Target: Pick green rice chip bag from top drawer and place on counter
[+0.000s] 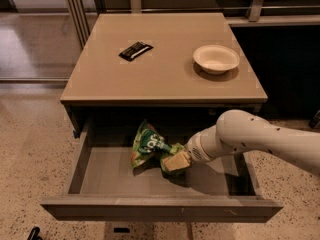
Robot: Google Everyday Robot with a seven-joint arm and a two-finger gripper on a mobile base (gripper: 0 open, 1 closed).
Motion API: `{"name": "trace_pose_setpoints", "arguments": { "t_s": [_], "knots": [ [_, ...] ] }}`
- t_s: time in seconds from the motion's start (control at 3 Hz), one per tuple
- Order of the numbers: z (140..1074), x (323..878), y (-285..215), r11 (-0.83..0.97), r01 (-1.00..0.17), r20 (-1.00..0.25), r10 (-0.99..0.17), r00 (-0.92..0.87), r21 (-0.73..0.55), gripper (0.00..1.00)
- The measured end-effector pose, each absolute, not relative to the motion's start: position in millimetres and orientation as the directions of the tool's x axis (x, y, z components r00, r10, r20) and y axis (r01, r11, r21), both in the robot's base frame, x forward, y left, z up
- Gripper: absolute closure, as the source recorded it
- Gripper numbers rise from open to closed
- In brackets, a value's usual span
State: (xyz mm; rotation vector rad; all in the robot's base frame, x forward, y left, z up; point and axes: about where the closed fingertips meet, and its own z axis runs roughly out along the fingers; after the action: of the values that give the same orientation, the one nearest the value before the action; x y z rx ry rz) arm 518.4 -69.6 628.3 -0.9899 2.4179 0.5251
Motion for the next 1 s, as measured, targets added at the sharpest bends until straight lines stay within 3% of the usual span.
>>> {"name": "trace_pose_setpoints", "arguments": {
  "t_s": [0.67, 1.0],
  "knots": [
    [711, 486, -70, 0.578, -0.811, -0.602, -0.616, -0.509, 0.094, 1.0],
    [770, 471, -70, 0.519, -0.854, -0.686, -0.606, -0.403, 0.044, 1.0]
  ]
}}
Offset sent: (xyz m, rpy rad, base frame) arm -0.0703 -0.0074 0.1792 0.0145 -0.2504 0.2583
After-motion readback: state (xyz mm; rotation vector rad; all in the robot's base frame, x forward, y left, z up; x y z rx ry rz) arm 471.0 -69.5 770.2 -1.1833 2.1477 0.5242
